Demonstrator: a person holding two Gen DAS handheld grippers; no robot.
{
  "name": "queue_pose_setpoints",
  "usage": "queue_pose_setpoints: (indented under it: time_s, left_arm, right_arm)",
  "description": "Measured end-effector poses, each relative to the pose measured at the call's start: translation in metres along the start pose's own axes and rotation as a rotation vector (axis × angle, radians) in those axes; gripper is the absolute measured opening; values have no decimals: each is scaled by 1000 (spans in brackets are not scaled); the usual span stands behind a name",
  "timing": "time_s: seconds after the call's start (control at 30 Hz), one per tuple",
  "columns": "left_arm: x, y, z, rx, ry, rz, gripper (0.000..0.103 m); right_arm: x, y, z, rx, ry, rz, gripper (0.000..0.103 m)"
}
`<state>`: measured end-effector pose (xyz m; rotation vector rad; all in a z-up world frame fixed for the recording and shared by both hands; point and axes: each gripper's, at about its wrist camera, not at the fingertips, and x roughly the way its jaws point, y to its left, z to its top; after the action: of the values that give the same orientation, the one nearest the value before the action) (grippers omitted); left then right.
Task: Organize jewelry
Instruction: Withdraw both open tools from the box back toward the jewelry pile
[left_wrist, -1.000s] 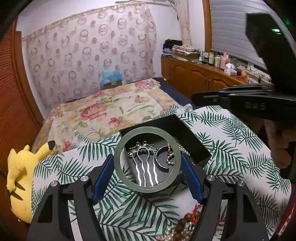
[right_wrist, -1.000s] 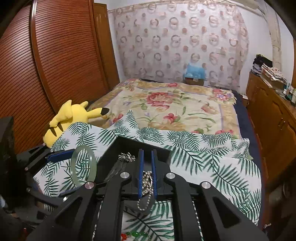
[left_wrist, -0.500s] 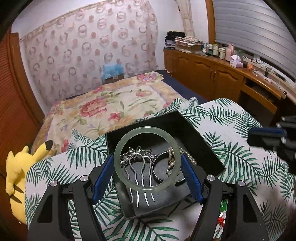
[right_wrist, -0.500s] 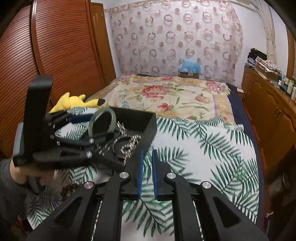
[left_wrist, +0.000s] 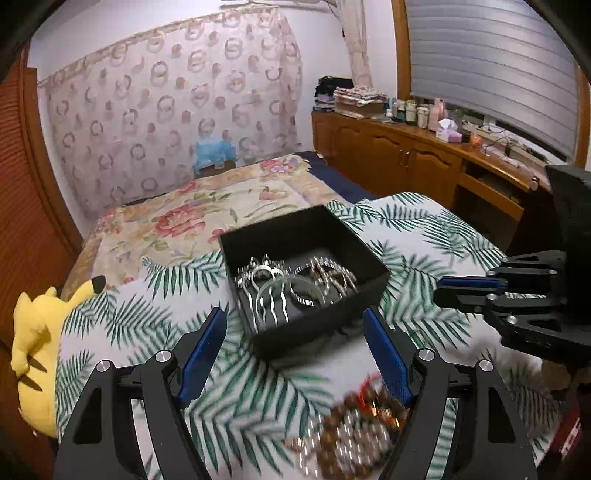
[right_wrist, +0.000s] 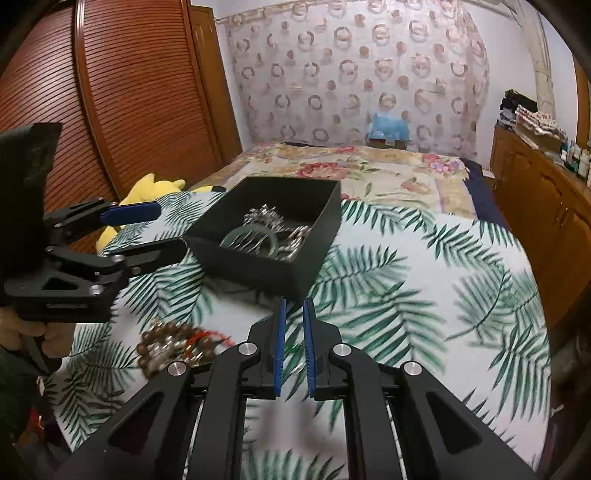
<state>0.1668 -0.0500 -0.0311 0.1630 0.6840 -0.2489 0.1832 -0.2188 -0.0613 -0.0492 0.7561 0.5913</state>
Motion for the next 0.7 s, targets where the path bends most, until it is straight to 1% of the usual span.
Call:
queue_pose_setpoints:
  time_s: [0.13,0.2,0.43,0.5,0.63,0.7]
  left_arm:
    - [-18,6,-18,-24,-3,-24,73]
    - [-27,10,-27,-51,-6,-40,73]
    - [-43,21,-51,-100,2,-69,73]
    - [-46,22,-57,-113,8,-84,67]
    - [-51,24,-67,-127,14,-106,61]
    - [-53,24,-71,-132,26,-116,55]
  right_arm:
    - [-12,8,-17,28,-17,13,11]
    - [-18,12,-23,31,-27,6,11]
    - [-34,22,-45,37,-29,-8,11]
    - [-37,24,-54,37,-24,-15,11]
    - [-37,29,-66,34,-16,-28,11]
    - [-36,30,-70,34,-5,-29,11]
